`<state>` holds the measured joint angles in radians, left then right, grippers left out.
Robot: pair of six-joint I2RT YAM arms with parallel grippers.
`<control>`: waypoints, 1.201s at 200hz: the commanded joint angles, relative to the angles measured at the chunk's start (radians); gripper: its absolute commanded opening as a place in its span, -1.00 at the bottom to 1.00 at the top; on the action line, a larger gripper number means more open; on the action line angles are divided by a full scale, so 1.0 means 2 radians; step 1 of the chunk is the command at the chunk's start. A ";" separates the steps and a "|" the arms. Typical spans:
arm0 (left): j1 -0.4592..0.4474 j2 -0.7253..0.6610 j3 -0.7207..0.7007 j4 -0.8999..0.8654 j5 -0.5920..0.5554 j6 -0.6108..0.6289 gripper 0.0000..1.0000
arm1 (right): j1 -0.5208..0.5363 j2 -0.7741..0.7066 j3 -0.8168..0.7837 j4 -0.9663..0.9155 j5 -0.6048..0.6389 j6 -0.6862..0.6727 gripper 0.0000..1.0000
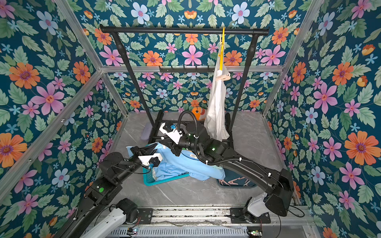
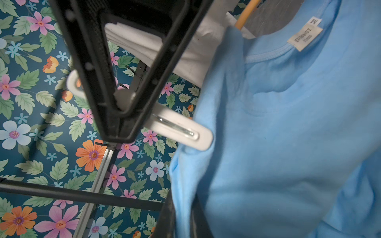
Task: Use clothespins to secure the t-shirt on both sides of the hanger
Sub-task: Clamp the T-shirt on the hanger.
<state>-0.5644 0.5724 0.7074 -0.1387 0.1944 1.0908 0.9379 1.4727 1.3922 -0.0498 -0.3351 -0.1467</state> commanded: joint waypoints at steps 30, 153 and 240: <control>0.000 -0.003 0.018 0.139 0.026 -0.063 -1.00 | 0.008 0.008 -0.007 -0.110 0.051 -0.048 -1.00; 0.000 -0.009 0.046 0.125 0.068 -0.123 -1.00 | 0.012 -0.022 -0.050 -0.071 0.060 -0.140 -1.00; 0.000 -0.008 0.066 0.098 0.091 -0.139 -1.00 | 0.010 -0.033 -0.059 -0.079 0.055 -0.191 -1.00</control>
<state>-0.5629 0.5686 0.8124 -0.3069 0.2306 0.8833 0.9653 1.3949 1.2842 0.0040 -0.3061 -0.4622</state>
